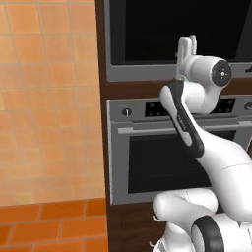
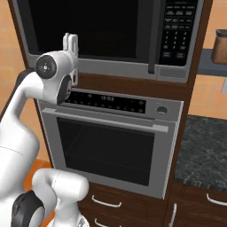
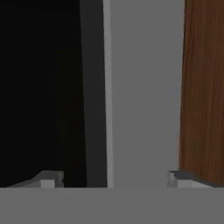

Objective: Pick the mushroom from the sink and place it in the bowl. Then pick the bowl and place it in the microwave. Then close the microwave door and press the start button.

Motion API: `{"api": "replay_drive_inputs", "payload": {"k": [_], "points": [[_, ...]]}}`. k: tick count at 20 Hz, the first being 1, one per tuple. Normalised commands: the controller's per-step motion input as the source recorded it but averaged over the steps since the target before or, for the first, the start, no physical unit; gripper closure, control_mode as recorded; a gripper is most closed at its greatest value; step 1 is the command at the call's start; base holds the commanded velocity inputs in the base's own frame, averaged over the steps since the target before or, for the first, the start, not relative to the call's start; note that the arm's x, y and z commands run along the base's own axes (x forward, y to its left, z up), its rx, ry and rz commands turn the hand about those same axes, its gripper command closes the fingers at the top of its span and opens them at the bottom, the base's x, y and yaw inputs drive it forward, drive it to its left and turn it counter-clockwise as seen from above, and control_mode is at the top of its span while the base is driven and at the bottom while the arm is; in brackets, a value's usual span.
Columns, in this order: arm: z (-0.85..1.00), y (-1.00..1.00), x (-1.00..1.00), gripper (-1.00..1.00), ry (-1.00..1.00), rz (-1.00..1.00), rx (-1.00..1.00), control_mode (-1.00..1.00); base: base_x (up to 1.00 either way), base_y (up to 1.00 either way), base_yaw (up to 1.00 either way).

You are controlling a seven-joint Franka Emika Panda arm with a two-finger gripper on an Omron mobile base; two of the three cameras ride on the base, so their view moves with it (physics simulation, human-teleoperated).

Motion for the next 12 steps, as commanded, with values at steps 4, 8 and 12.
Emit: {"api": "replay_drive_inputs", "payload": {"k": [4,8,12], "points": [[-0.18,0.00,0.45,-1.00,0.00,0.13,0.10,-1.00,0.00,0.00,0.00],[-0.11,-0.16,0.06,-1.00,0.00,0.08,0.06,-1.00,0.00,0.00,0.00],[-0.02,-0.96,-0.81,-1.00,-0.01,0.04,0.08,-1.00,0.00,0.00,0.00]]}}
